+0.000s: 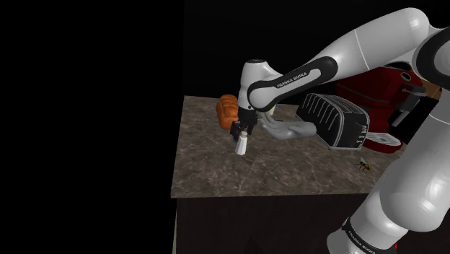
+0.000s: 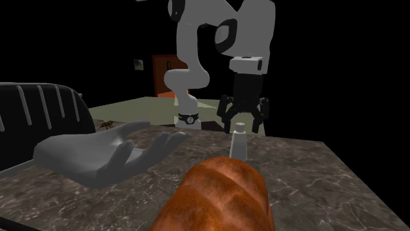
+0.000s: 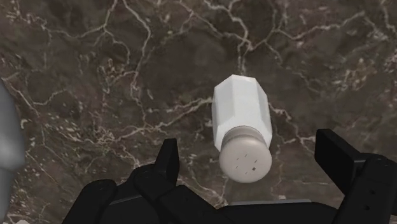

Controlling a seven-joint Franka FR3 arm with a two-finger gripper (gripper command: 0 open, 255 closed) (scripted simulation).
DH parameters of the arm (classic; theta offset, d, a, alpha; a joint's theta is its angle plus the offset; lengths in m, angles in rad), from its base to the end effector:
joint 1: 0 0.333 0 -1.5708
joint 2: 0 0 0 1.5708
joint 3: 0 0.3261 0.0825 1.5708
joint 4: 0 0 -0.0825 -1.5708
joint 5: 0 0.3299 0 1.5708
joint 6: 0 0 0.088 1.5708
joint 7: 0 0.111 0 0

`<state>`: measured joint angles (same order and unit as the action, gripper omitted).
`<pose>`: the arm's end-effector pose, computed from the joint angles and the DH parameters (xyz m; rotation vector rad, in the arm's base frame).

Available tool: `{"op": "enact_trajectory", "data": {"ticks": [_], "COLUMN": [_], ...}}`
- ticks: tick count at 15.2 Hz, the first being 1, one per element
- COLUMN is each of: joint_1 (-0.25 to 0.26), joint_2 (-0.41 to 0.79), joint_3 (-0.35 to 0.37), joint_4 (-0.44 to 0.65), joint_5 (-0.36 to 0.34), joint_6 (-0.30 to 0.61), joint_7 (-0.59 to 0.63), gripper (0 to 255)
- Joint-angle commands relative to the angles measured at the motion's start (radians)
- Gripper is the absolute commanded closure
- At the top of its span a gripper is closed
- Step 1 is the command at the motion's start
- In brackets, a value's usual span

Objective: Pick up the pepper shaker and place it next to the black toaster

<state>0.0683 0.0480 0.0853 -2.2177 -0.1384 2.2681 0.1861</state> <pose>0.4876 0.0712 0.3964 3.0401 0.0855 0.0304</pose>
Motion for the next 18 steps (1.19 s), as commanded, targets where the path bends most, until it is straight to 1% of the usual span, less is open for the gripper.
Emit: {"op": "enact_trajectory", "data": {"ticks": [1, 8, 9, 18], "joint_1": [0.0, 0.0, 0.0, 0.0], "joint_2": [0.007, 0.007, 0.007, 0.007], "joint_3": [-0.001, -0.001, -0.001, -0.001], "joint_4": [-0.011, -0.01, -0.01, -0.01], "joint_5": [-0.003, -0.003, -0.003, -0.003], "joint_6": [0.018, 0.018, 0.018, 0.018], "joint_7": [0.003, 0.003, 0.003, 0.003], "gripper": [0, 0, 255, 255]}}
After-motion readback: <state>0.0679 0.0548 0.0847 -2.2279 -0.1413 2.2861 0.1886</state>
